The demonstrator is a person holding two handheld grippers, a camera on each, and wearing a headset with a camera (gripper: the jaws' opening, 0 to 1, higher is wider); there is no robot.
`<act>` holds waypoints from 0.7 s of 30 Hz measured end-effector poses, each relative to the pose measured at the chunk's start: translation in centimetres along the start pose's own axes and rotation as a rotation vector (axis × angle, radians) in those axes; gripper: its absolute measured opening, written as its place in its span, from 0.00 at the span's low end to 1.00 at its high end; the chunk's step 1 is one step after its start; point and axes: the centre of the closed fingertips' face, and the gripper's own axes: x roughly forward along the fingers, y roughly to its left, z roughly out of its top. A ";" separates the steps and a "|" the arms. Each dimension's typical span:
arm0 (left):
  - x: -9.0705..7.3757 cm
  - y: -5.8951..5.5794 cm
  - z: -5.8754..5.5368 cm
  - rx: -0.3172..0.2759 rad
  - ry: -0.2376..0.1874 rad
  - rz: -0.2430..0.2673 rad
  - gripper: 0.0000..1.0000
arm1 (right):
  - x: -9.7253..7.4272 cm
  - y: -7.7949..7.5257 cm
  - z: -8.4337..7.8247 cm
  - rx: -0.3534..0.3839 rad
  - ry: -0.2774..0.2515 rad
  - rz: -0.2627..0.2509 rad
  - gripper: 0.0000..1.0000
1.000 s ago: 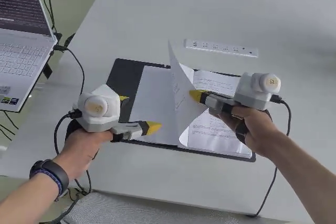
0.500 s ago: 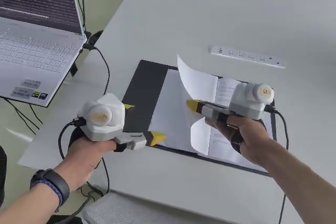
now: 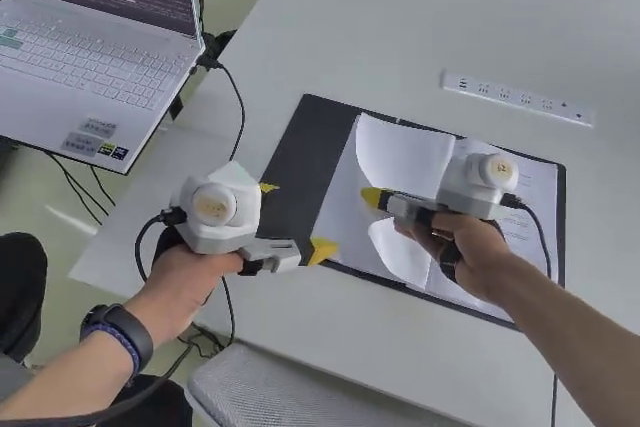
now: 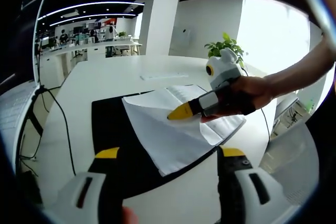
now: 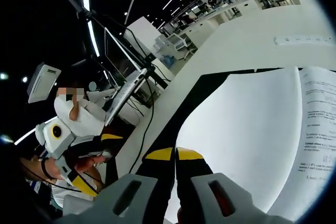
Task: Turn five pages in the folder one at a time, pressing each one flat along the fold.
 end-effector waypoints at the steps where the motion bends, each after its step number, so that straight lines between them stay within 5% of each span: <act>1: 0.0 0.0 -0.1 -0.002 0.002 0.000 0.73 | 0.3 -0.2 -0.3 0.008 0.008 0.000 0.00; 12: -0.6 -0.7 -0.2 -0.024 0.005 0.000 0.73 | 2.6 -0.9 -2.6 0.042 0.077 -0.001 0.00; 21: -0.4 -1.0 -0.2 -0.032 0.010 0.000 0.73 | 2.9 -1.4 -3.5 0.093 0.085 0.005 0.00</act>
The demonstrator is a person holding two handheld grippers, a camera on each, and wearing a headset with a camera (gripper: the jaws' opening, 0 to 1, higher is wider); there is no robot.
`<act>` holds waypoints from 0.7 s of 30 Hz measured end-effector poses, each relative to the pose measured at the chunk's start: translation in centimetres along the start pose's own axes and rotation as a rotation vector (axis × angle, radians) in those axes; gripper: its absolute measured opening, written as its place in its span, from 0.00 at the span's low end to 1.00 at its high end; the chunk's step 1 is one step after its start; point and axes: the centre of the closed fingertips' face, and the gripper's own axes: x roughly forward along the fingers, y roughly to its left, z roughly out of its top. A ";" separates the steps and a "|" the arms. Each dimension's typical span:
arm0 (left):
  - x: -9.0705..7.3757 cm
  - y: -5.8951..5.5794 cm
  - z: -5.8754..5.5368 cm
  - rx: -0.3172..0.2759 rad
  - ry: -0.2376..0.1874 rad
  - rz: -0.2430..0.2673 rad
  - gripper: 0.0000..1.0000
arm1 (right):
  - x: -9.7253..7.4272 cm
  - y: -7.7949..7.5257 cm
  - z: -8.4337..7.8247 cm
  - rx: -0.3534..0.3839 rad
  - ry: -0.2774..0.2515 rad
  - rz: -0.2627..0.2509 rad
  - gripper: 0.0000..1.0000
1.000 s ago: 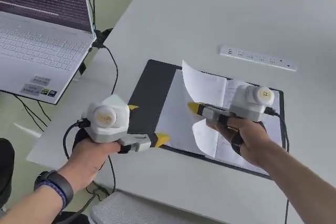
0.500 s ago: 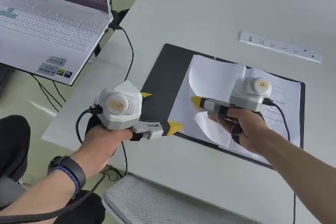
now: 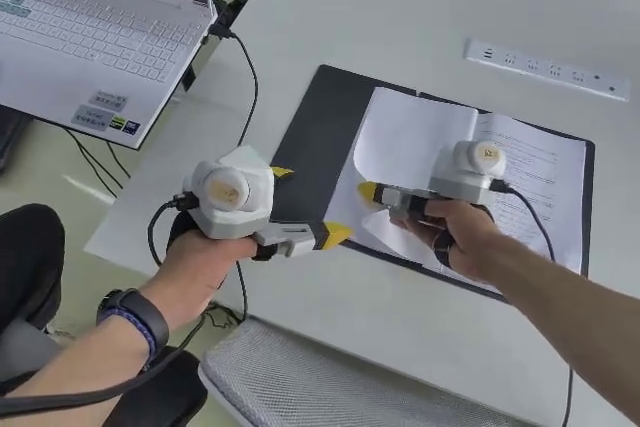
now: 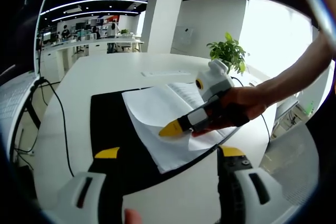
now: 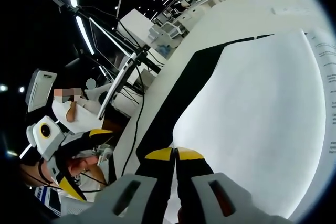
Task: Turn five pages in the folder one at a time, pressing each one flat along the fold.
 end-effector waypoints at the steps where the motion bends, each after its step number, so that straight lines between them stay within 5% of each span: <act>1: 0.1 -0.1 0.0 0.002 0.003 -0.001 0.73 | 0.0 0.0 0.0 0.000 0.000 0.001 0.00; 11: 1.9 -0.2 0.0 0.003 0.023 -0.021 0.72 | 0.0 0.4 -0.2 0.007 0.017 0.036 0.07; 21: 3.5 -0.4 0.5 0.023 0.032 -0.037 0.67 | -2.0 2.1 1.2 -0.013 -0.031 0.115 0.23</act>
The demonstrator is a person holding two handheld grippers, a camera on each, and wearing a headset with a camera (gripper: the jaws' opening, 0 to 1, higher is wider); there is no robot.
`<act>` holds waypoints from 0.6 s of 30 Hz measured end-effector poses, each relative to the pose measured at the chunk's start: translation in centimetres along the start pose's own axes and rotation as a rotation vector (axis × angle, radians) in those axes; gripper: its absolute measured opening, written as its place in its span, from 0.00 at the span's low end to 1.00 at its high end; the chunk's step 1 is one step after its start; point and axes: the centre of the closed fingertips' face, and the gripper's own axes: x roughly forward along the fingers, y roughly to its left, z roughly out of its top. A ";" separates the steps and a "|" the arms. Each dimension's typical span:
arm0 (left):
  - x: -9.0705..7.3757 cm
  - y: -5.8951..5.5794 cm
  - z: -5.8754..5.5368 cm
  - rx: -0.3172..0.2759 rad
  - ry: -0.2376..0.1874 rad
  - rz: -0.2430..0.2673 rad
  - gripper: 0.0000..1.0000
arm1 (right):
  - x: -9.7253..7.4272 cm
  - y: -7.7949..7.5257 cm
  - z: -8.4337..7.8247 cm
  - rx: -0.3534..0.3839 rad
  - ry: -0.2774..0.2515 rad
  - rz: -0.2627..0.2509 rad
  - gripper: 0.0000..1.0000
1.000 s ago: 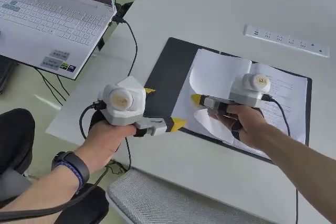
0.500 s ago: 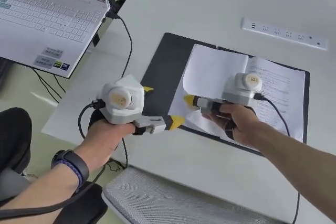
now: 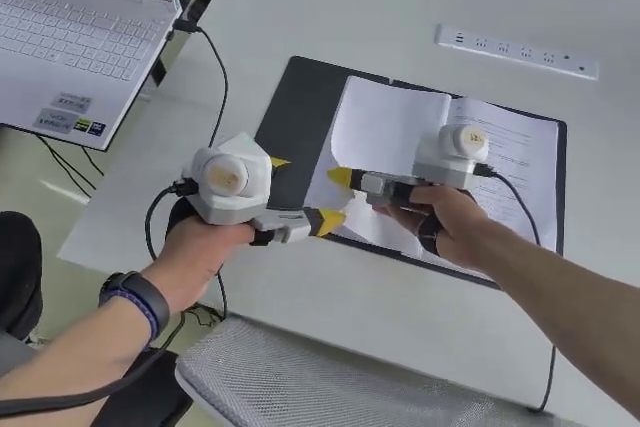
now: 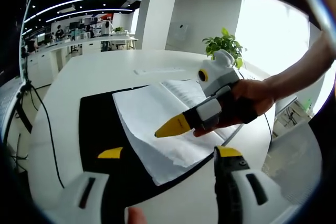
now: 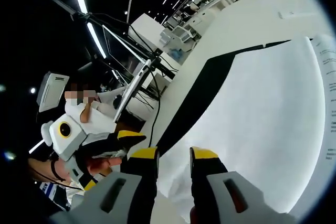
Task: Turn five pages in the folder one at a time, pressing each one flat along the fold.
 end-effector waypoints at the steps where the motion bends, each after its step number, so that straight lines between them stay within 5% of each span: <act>1: 0.2 0.0 0.1 -0.002 0.002 -0.005 0.67 | -0.4 0.2 0.3 -0.010 -0.006 0.006 0.25; 5: 1.1 0.0 0.3 0.008 -0.001 -0.013 0.62 | -1.6 0.7 1.4 -0.029 -0.035 0.020 0.29; 10: 2.5 0.3 -0.8 0.021 0.051 -0.013 0.55 | -3.6 1.1 2.4 -0.044 -0.070 -0.009 0.27; 18: 4.3 0.6 -1.8 0.066 0.097 -0.005 0.41 | -6.5 -0.3 3.3 -0.049 -0.092 -0.064 0.21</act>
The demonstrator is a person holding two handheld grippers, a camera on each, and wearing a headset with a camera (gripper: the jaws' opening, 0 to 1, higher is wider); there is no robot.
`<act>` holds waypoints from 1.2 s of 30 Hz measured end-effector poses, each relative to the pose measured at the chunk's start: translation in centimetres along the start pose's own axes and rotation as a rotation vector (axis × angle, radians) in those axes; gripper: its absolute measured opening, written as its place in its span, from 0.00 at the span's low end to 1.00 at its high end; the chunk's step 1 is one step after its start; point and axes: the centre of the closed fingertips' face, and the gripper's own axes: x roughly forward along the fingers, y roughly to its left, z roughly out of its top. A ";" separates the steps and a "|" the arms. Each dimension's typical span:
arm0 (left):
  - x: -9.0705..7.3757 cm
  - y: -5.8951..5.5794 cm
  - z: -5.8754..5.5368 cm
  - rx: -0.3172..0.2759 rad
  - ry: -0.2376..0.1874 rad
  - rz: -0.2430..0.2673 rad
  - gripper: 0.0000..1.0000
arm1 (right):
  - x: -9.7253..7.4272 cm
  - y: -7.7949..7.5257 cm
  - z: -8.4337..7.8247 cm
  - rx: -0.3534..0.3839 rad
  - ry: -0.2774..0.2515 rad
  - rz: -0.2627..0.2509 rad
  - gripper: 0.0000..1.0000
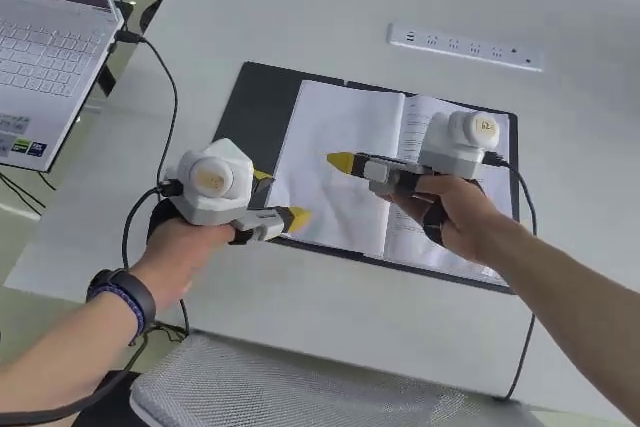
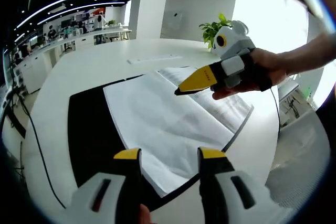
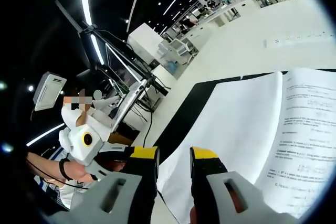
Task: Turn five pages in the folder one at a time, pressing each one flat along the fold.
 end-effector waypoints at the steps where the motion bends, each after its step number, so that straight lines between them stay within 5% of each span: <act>1: 0.3 0.1 -0.2 -0.006 0.004 -0.002 0.40 | -0.3 -0.2 0.0 -0.001 0.000 -0.007 0.21; 15: 2.0 0.0 -3.5 -0.006 0.074 0.007 0.30 | -1.6 -3.2 1.1 0.003 -0.009 -0.038 0.21; 19: 1.9 0.2 -3.4 -0.021 0.047 0.020 0.29 | -1.6 -4.0 1.5 0.003 -0.010 -0.041 0.21; 24: 1.9 0.1 -3.4 0.041 0.061 0.029 0.28 | -1.6 -5.2 2.0 0.009 -0.019 -0.049 0.20; 36: 2.0 0.2 -3.3 0.018 0.049 0.031 0.31 | -1.9 -8.9 3.4 0.074 -0.065 -0.094 0.12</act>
